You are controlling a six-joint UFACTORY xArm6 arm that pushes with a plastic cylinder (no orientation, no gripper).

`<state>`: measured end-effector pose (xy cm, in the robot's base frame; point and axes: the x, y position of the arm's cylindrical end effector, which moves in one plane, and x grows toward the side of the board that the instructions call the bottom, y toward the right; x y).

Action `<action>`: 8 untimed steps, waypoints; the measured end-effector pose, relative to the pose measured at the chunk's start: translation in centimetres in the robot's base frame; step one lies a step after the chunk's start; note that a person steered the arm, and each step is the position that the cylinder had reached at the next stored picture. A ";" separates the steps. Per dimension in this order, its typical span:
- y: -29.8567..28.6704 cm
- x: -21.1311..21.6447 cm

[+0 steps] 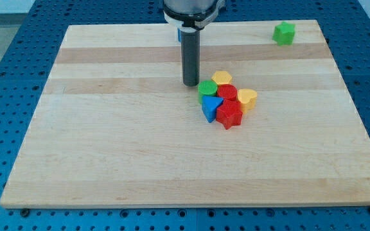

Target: Move the yellow hexagon into the green circle red circle

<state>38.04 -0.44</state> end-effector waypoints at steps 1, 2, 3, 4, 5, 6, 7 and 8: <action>0.6 0.6; 1.4 1.6; 1.7 1.7; 1.7 1.6; 0.7 1.3; -1.5 0.1; -1.3 -1.7; 0.8 -2.2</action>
<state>35.83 0.34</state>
